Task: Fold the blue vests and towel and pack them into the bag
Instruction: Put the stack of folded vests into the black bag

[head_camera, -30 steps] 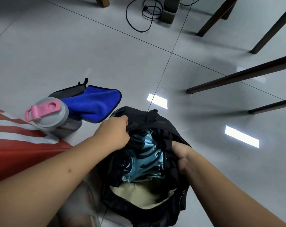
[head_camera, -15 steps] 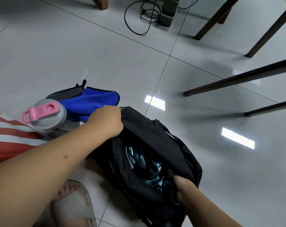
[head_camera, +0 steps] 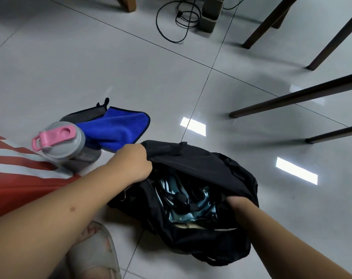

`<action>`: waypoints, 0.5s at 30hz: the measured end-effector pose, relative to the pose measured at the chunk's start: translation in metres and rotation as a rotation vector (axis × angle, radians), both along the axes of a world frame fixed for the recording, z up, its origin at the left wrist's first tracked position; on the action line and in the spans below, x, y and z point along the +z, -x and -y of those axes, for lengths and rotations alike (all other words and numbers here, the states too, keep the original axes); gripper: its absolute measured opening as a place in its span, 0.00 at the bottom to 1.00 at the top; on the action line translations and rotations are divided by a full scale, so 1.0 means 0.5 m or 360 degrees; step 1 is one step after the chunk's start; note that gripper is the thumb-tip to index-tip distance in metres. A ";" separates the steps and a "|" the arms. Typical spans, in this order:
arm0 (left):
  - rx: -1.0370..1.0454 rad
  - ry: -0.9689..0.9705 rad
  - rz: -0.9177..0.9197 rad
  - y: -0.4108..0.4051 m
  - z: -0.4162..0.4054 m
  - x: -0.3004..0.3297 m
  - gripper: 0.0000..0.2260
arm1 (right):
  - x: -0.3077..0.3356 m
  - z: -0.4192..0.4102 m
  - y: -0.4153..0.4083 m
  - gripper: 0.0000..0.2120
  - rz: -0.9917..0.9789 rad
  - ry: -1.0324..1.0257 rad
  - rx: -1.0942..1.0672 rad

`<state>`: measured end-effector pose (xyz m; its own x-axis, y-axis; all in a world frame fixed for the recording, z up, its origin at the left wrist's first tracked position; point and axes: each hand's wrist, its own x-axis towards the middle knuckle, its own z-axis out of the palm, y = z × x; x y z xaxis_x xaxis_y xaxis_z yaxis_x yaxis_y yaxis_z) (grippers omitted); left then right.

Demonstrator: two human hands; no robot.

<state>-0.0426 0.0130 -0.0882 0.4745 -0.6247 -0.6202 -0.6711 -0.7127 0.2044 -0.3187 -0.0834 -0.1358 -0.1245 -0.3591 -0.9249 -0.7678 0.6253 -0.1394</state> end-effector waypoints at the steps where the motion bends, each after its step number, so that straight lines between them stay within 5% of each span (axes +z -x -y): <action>1: 0.0001 0.0041 0.0026 -0.001 0.004 -0.001 0.11 | 0.005 -0.002 -0.007 0.17 -0.0022 -0.0020 0.0077; 6: -0.0070 0.0129 0.0062 0.019 0.006 0.011 0.20 | 0.062 -0.005 -0.030 0.22 -0.0142 0.0238 0.0765; 9: -0.0247 0.0145 0.0410 0.043 -0.002 0.053 0.23 | 0.090 -0.011 -0.028 0.22 -0.0241 0.0496 0.1118; 12: -0.0471 0.0831 0.0667 0.101 -0.015 0.092 0.20 | 0.120 -0.018 -0.034 0.28 -0.0413 0.0814 0.1423; 14: -0.0658 0.1299 0.0371 0.149 -0.028 0.087 0.12 | 0.140 -0.019 -0.046 0.25 -0.0403 0.1013 0.1579; 15: -0.0738 0.1274 0.0160 0.168 -0.032 0.075 0.09 | 0.145 -0.020 -0.053 0.23 -0.0349 0.1072 0.1657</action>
